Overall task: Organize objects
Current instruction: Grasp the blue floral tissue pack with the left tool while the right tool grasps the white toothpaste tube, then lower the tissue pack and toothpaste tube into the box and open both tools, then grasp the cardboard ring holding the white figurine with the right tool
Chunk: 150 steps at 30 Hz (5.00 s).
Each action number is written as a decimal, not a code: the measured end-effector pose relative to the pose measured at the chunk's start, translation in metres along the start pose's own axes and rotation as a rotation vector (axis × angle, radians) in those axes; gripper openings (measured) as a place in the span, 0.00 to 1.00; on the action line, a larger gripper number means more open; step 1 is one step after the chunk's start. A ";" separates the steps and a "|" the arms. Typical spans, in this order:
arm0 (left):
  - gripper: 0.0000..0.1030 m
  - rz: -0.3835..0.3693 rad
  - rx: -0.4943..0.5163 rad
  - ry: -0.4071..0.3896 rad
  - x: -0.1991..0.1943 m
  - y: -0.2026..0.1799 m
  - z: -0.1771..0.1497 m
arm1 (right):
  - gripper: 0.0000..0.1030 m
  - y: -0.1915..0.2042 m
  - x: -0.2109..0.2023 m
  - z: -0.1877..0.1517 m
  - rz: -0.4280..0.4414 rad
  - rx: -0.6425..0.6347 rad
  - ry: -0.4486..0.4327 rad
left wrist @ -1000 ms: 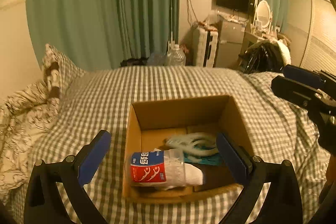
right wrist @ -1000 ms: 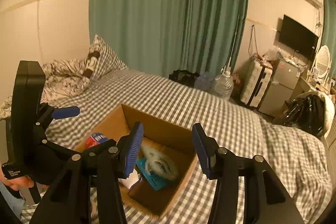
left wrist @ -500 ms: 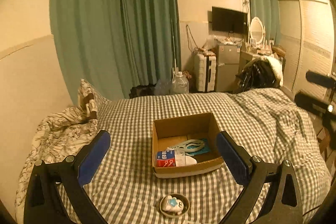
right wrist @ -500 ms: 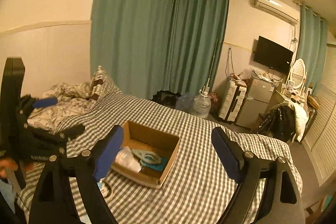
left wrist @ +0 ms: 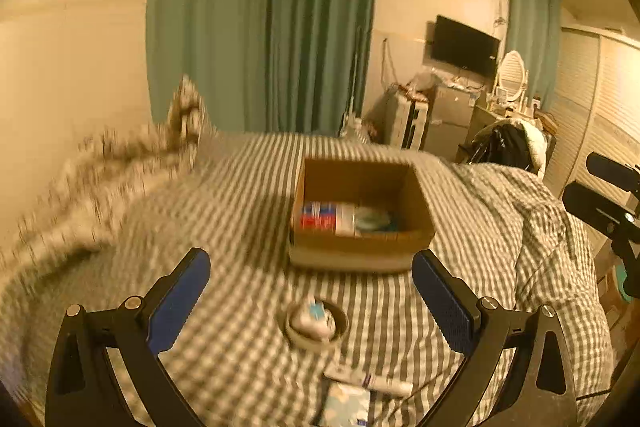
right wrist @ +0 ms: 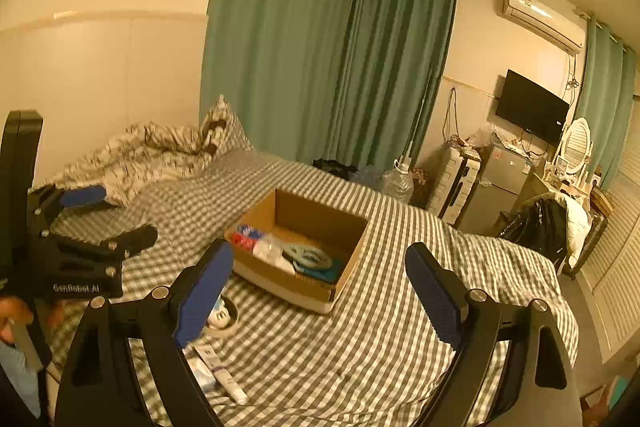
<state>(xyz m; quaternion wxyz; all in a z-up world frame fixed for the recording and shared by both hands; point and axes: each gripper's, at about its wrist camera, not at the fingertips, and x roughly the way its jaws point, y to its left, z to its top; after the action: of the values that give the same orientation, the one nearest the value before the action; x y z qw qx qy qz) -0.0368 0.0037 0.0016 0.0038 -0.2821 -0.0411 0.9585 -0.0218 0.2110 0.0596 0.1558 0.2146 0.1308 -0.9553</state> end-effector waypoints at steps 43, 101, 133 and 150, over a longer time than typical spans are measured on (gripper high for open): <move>0.67 -0.067 0.210 0.542 0.124 -0.051 -0.166 | 0.22 -0.006 0.127 -0.190 0.259 0.117 0.385; 0.88 -0.039 0.215 0.211 0.281 -0.046 0.082 | 0.53 -0.063 0.283 -0.029 0.086 0.176 0.177; 1.00 0.097 0.087 0.204 0.101 0.038 -0.048 | 1.00 0.058 0.149 -0.115 0.175 0.080 0.214; 1.00 0.112 -0.117 0.295 0.128 0.086 -0.063 | 0.99 0.124 0.272 -0.154 0.373 0.054 0.429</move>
<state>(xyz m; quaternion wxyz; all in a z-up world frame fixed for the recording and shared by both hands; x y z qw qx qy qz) -0.1090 -0.0735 -0.1274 -0.0600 -0.4211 -0.0802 0.9014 -0.1550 0.0800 -0.2203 0.2918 0.4362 0.0933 -0.8461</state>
